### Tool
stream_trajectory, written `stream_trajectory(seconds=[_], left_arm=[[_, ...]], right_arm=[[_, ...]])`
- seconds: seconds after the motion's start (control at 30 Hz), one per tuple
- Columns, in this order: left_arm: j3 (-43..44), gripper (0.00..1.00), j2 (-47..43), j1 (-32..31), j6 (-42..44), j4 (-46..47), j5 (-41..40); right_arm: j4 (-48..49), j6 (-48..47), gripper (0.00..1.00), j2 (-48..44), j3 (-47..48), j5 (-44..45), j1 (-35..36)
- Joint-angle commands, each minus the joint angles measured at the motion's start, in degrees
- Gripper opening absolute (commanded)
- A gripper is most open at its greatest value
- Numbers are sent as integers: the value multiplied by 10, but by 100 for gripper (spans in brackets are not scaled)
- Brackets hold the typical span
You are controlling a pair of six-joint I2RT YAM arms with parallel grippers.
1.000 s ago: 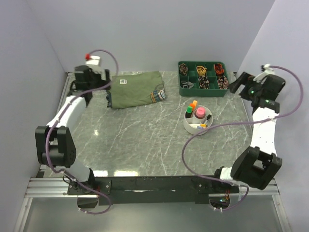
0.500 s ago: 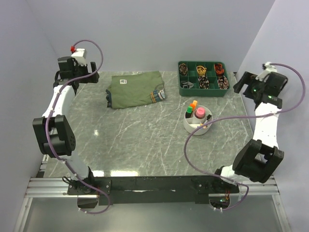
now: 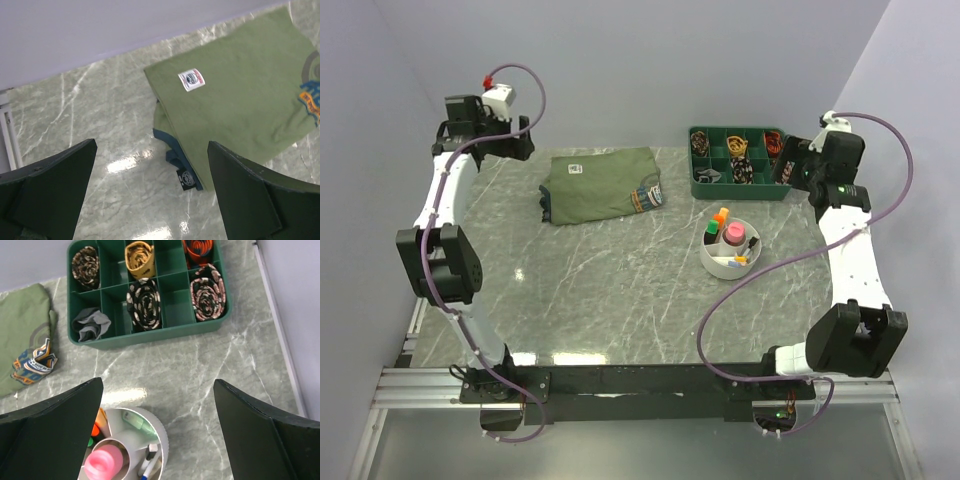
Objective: Sort the stationery into containers
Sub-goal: Reset both arms
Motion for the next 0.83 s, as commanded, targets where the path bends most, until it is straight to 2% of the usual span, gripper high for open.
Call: stream_trajectory(seconds=[0.0, 0.17, 0.43, 0.8], left_arm=[[-2, 100, -11, -33, 32, -13, -15], [-12, 99, -17, -59, 22, 4, -13], [-9, 100, -23, -58, 1, 19, 3], [-51, 99, -46, -59, -15, 40, 21]], right_arm=[[33, -1, 100, -25, -18, -10, 9], [43, -19, 100, -31, -14, -27, 12], [37, -33, 100, -42, -19, -30, 18], [25, -46, 100, -49, -25, -39, 22]])
